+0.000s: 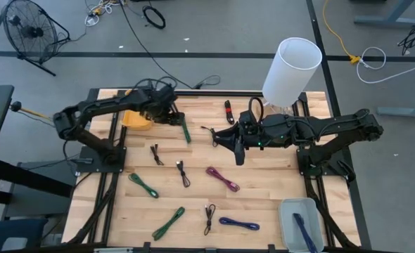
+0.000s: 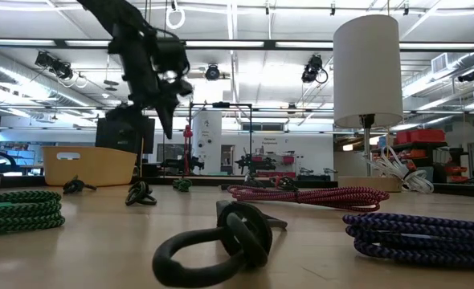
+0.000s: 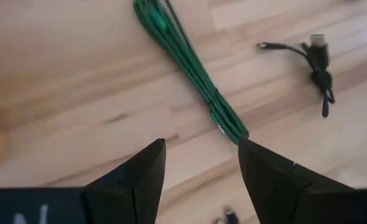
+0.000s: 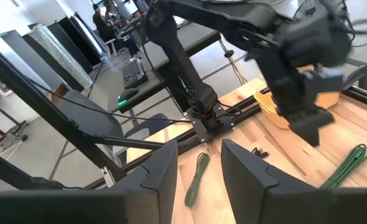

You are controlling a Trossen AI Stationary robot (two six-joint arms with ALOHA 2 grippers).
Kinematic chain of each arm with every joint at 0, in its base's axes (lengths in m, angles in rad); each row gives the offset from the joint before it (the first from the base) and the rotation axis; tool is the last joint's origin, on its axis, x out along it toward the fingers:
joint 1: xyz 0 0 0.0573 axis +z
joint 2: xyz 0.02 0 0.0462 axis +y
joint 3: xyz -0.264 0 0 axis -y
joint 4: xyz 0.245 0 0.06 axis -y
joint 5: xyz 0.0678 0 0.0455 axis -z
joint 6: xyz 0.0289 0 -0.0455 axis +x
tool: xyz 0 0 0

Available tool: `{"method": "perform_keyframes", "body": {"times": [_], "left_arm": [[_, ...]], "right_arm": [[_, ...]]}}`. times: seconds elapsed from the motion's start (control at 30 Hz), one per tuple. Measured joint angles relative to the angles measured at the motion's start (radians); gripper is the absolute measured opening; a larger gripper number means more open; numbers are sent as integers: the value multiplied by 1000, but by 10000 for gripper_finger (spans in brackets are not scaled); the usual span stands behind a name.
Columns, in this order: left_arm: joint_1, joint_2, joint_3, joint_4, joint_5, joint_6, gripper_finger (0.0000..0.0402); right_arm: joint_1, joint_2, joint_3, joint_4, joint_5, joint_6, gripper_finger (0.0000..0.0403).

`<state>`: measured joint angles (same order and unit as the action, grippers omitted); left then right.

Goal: Pick & Place USB Port
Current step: Put the green charger cable into the gray bin

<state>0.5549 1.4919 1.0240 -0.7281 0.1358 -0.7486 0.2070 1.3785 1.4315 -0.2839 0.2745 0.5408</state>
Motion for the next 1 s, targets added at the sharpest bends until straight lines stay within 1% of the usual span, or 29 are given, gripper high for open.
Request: {"method": "perform_keyframes", "body": {"times": [0.23,0.43,0.63,0.87,0.93,1.0], "left_arm": [[-19,115,-1,142,23,-96,206],[-27,199,0,158,0,-136,206],[-47,250,0,246,-9,-170,206],[-59,322,0,258,-24,-182,206],[-63,336,5,257,-29,-177,199],[-64,350,5,257,-30,-176,180]], "right_arm": [[0,0,0,-1,-5,-9,123],[0,0,0,-1,-5,-22,123],[0,0,0,-1,-5,-26,123],[0,0,0,-2,-5,-26,123],[0,0,0,-2,-5,-26,123],[0,0,0,-2,-5,-30,123]]}}
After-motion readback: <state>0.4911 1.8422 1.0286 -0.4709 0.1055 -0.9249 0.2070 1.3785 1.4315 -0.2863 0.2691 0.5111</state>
